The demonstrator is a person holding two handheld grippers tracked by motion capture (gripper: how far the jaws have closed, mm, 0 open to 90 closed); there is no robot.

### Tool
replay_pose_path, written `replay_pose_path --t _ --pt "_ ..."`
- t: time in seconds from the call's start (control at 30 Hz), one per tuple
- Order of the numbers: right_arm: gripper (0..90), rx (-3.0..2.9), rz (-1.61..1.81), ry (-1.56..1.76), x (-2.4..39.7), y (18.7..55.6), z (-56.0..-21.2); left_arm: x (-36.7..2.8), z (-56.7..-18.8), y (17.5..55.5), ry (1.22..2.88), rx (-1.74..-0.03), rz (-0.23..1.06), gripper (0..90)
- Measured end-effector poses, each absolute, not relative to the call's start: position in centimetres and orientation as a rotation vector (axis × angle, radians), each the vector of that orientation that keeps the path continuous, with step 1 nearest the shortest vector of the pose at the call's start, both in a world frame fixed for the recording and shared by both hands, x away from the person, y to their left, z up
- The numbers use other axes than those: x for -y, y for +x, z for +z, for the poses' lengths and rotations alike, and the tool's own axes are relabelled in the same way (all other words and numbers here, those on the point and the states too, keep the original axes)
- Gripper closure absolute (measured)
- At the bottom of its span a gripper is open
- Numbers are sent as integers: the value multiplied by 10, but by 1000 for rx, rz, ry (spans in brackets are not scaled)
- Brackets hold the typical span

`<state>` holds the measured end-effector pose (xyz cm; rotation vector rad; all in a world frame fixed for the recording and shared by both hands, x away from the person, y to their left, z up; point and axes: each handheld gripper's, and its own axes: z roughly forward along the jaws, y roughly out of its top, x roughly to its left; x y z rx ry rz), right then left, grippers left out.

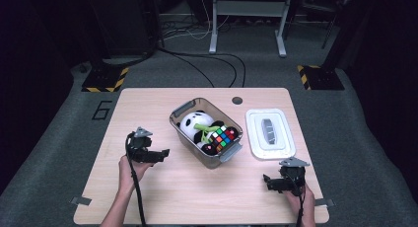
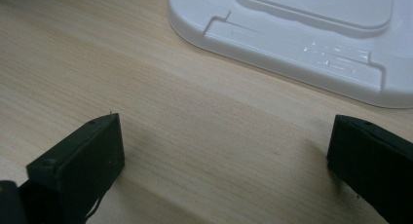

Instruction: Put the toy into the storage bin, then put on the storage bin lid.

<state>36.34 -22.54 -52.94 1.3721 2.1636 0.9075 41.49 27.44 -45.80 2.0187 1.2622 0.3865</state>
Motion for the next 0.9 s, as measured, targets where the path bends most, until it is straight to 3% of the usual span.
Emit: replay_pose_path --t 0.3,0.9 --pt "0 -2166 906 1368 226 364 -529 -302 -501 411 2007 -1365 396 139" --pt "0 -2199 890 1385 229 370 -524 -308 -518 407 2008 -1366 421 108"
